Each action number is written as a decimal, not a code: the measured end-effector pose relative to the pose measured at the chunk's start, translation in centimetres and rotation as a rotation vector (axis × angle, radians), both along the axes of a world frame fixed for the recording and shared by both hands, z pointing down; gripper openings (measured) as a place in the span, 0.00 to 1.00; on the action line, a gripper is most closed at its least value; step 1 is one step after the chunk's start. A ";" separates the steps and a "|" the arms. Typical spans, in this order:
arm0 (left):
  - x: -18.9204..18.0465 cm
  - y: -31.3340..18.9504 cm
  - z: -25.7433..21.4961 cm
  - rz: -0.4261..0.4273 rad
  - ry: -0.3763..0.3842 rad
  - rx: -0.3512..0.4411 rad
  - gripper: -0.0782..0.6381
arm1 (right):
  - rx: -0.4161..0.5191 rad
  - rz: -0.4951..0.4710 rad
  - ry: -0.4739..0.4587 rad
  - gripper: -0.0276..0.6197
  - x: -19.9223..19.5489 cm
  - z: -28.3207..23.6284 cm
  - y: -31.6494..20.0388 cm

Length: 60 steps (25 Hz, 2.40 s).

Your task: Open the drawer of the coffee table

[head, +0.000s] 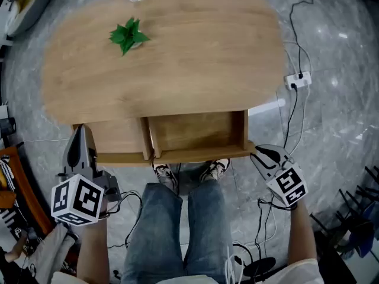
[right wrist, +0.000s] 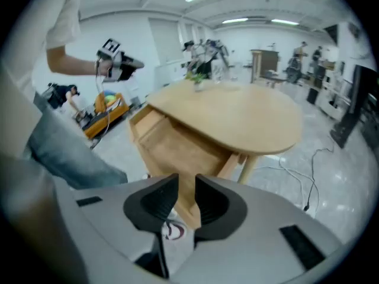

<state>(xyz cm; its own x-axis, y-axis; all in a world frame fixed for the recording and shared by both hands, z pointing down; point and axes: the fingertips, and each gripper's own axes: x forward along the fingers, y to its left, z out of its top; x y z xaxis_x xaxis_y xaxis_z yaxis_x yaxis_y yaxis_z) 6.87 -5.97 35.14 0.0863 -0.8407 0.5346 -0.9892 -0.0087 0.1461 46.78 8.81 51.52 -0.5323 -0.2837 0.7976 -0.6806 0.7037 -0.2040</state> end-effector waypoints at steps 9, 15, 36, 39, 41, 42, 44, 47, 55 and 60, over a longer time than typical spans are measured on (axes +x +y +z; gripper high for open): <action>-7.1 -2.6 -17.4 0.014 -0.006 0.241 0.10 | 0.350 0.644 -0.403 0.05 -9.2 -24.7 -7.5; -10.0 -2.2 -27.0 0.025 0.079 0.363 0.10 | 0.572 0.566 -0.378 0.05 -14.7 -38.5 -9.8; -12.3 2.2 -44.6 0.182 -0.020 0.583 0.10 | 1.054 0.894 -0.096 0.04 -9.2 -59.5 -6.9; -12.0 1.8 -44.6 0.180 -0.007 0.583 0.10 | 1.038 0.898 -0.052 0.04 -8.8 -58.9 -7.0; -12.0 1.6 -44.5 0.176 -0.003 0.583 0.10 | 1.049 0.899 -0.016 0.04 -8.9 -59.0 -6.9; -12.0 1.5 -44.4 0.172 0.000 0.582 0.10 | 1.060 0.900 -0.004 0.04 -9.0 -59.1 -6.8; -12.2 1.2 -44.1 0.159 0.011 0.578 0.10 | 1.063 0.903 -0.001 0.04 -9.3 -59.0 -6.8; -12.3 0.7 -43.7 0.150 0.021 0.571 0.10 | 1.029 0.913 -0.029 0.04 -9.6 -58.4 -7.5; -11.7 -0.2 -43.6 0.157 0.035 0.570 0.10 | 1.015 0.918 -0.056 0.04 -9.9 -58.0 -7.9; -11.0 -0.7 -44.3 0.171 0.038 0.582 0.10 | 1.024 0.936 -0.063 0.04 -9.4 -58.4 -7.8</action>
<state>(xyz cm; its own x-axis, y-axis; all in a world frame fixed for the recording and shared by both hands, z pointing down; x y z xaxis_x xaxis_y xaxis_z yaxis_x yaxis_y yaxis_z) -4.09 -6.62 -9.21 0.2563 -0.9665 -0.0147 -0.9609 -0.2564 0.1047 37.33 1.03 -6.89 0.1518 -0.9884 0.0026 -0.9858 -0.1512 0.0725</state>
